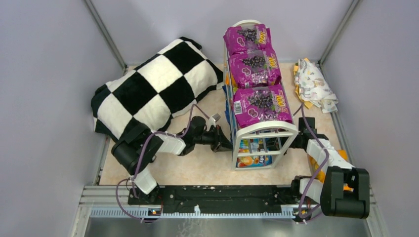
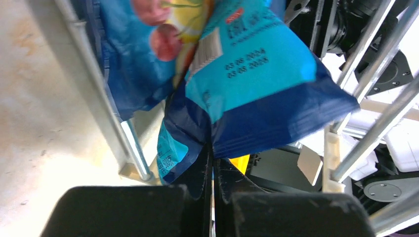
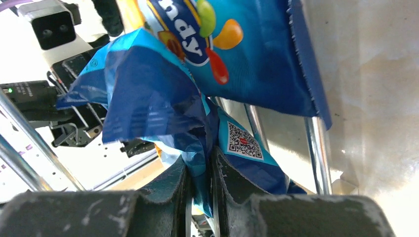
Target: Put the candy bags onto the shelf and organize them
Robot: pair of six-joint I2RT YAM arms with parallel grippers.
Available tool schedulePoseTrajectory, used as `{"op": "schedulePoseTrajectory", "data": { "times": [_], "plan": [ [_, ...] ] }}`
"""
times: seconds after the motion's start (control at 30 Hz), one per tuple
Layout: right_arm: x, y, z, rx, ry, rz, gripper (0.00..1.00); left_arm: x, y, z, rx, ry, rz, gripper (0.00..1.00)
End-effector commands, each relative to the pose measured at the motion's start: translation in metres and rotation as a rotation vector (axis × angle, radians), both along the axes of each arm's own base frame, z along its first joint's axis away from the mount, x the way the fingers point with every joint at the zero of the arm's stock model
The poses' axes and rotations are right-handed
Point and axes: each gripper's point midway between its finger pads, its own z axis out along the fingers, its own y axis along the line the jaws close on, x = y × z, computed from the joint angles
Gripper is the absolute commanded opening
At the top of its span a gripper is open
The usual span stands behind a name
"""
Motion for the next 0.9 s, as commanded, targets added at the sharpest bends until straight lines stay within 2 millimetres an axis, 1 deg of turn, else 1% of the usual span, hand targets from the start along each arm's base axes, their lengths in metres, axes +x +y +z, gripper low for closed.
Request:
{"op": "schedulePoseTrajectory", "data": {
  "times": [0.0, 0.07, 0.13, 0.2, 0.23, 0.3, 0.37, 0.43, 0.5, 0.57, 0.67, 0.73, 0.8, 0.87],
  "plan": [
    [0.006, -0.013, -0.029, -0.116, 0.016, -0.028, 0.15, -0.007, 0.007, -0.018, -0.016, 0.075, 0.001, 0.0],
    [0.006, -0.017, -0.033, -0.143, 0.023, -0.026, 0.16, -0.006, 0.007, -0.023, 0.003, 0.073, 0.004, 0.0],
    [0.009, -0.018, -0.027, -0.153, 0.003, -0.037, 0.17, -0.004, 0.008, -0.024, 0.019, 0.062, 0.009, 0.0],
    [0.014, -0.023, -0.017, -0.186, -0.029, -0.058, 0.18, -0.002, 0.009, -0.021, 0.03, 0.037, 0.018, 0.02],
    [0.017, -0.025, -0.01, -0.2, -0.05, -0.066, 0.21, -0.001, 0.01, -0.02, 0.044, 0.023, 0.02, 0.04],
    [0.022, -0.026, 0.004, -0.211, -0.095, -0.077, 0.3, 0.002, 0.011, -0.017, 0.071, -0.012, 0.021, 0.09],
    [0.026, -0.027, 0.01, -0.215, -0.127, -0.088, 0.36, 0.003, 0.013, -0.017, 0.1, -0.043, 0.022, 0.15],
    [0.025, -0.029, 0.004, -0.231, -0.118, -0.096, 0.41, 0.004, 0.016, -0.026, 0.134, -0.053, 0.018, 0.22],
    [0.021, -0.028, -0.005, -0.227, -0.086, -0.08, 0.43, 0.0, 0.017, -0.034, 0.145, -0.04, -0.005, 0.26],
    [0.021, -0.027, -0.008, -0.217, -0.074, -0.075, 0.43, -0.004, 0.017, -0.037, 0.136, -0.036, -0.019, 0.33],
    [0.029, -0.033, 0.0, -0.251, -0.105, -0.099, 0.45, -0.004, 0.02, -0.034, 0.132, -0.06, -0.007, 0.45],
    [0.034, -0.039, 0.005, -0.292, -0.128, -0.118, 0.43, -0.002, 0.022, -0.032, 0.15, -0.08, -0.001, 0.49],
    [0.038, -0.046, 0.006, -0.337, -0.134, -0.138, 0.3, 0.001, 0.022, -0.027, 0.156, -0.107, 0.004, 0.5],
    [0.04, -0.051, 0.009, -0.368, -0.138, -0.145, 0.24, 0.003, 0.022, -0.021, 0.158, -0.133, 0.003, 0.5]
  ]
}}
